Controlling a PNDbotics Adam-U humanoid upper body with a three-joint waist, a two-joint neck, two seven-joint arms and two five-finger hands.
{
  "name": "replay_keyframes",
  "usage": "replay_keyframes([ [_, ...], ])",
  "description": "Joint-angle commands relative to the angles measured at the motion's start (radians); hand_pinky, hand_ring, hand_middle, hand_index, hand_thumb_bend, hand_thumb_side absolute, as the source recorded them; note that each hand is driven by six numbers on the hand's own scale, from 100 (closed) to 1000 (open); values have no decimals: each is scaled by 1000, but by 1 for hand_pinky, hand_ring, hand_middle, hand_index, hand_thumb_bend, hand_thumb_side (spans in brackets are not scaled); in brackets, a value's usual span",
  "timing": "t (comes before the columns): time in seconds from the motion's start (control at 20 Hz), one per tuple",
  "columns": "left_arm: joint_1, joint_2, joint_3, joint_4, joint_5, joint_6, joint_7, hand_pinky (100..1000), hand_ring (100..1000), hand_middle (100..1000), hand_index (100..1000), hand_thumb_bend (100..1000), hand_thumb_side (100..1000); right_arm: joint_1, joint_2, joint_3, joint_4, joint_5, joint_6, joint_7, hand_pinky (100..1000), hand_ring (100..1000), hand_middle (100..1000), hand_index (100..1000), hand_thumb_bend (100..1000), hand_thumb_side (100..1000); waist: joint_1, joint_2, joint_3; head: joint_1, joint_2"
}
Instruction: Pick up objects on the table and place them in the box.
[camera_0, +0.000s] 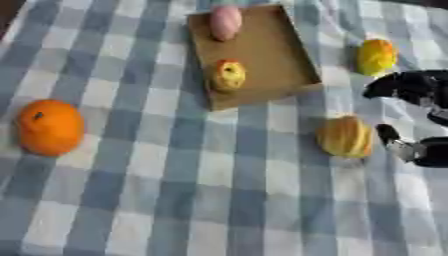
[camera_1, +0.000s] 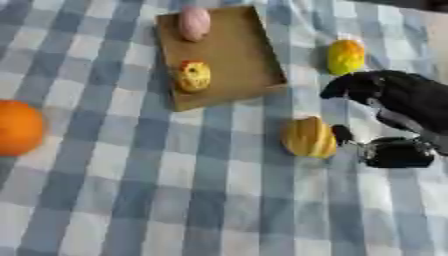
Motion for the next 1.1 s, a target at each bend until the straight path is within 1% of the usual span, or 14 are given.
replay_keyframes([
  [0.05, -1, 19, 7, -16, -3, 2, 0, 733, 794, 693, 776, 239, 551, 1, -29, -8, -15, 8, -1, 5, 781, 820, 834, 886, 100, 412, 4, -27, 2, -23, 14],
  [0.3, -3, 17, 8, -16, 0, 3, -1, 733, 794, 692, 776, 247, 559, -2, -24, -4, -15, 3, -6, 7, 779, 818, 833, 886, 100, 413, 5, -35, 5, -68, 21],
  [0.35, -3, 17, 8, -16, 1, 3, -1, 733, 794, 692, 776, 242, 549, -4, -23, -3, -15, 2, -7, 7, 779, 817, 833, 886, 100, 407, 5, -37, 5, -76, 21],
  [0.5, -3, 16, 8, -16, 3, 3, -2, 733, 794, 692, 776, 243, 549, -9, -23, 1, -15, -2, -11, 7, 778, 816, 832, 886, 100, 398, 8, -41, 7, -97, 20],
  [0.7, -3, 15, 8, -16, 4, 3, -3, 733, 793, 692, 776, 245, 548, -26, -27, 11, -15, -6, -16, 19, 778, 817, 834, 887, 100, 410, 12, -45, 10, -128, 15],
  [0.9, -5, 15, 7, -16, 6, 3, -7, 733, 793, 692, 776, 246, 548, -59, -35, 32, -15, -10, -15, 48, 780, 821, 839, 895, 100, 423, 14, -47, 13, -129, 12],
  [1.1, -9, 16, 3, -16, 8, 3, -12, 733, 793, 692, 775, 245, 548, -95, -46, 61, -15, 0, 3, 104, 787, 832, 844, 908, 100, 465, 12, -46, 17, -119, 12],
])
